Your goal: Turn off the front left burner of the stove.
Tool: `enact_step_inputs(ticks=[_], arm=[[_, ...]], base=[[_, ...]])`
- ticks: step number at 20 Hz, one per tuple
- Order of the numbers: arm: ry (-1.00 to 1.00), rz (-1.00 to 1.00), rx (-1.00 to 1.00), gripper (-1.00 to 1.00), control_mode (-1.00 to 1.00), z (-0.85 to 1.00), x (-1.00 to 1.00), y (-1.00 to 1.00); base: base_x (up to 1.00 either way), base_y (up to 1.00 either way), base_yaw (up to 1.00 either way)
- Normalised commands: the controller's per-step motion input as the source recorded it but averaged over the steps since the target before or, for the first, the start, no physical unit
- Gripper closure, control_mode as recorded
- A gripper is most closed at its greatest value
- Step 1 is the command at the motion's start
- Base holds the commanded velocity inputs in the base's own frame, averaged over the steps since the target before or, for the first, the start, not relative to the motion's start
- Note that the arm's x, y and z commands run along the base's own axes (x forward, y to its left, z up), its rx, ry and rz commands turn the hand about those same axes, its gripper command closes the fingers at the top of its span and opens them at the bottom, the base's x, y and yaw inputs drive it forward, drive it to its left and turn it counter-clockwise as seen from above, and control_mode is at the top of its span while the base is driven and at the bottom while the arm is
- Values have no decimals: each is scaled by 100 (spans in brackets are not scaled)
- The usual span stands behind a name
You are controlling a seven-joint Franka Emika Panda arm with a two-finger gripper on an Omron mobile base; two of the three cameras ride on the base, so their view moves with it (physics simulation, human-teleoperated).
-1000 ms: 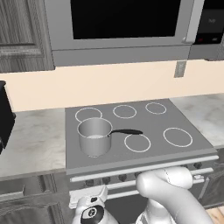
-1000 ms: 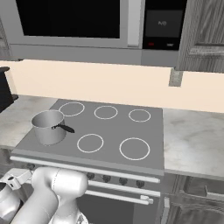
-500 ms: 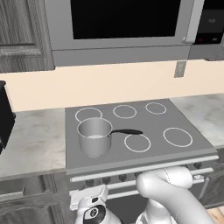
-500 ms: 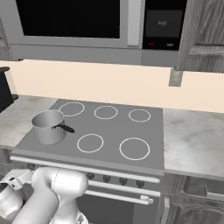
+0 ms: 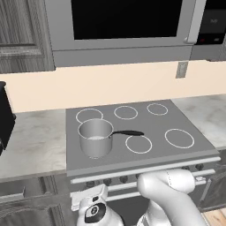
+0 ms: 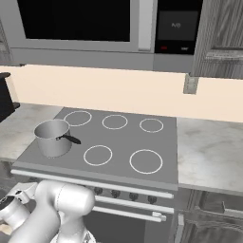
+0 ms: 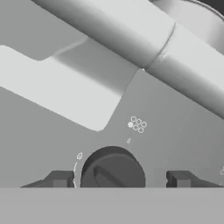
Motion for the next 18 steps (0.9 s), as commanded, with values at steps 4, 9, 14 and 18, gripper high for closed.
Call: enact_step_inputs(ticks=[4, 9, 14, 18], arm=[[0, 0, 0, -100, -100, -41, 6, 6], [0, 0, 0, -100, -100, -31, 6, 6], [0, 0, 0, -100, -100, -3, 18, 0], [0, 0, 0, -100, -100, 0, 1, 0]], base=[[0, 0, 0], [0, 0, 0], [0, 0, 0], [0, 0, 0]])
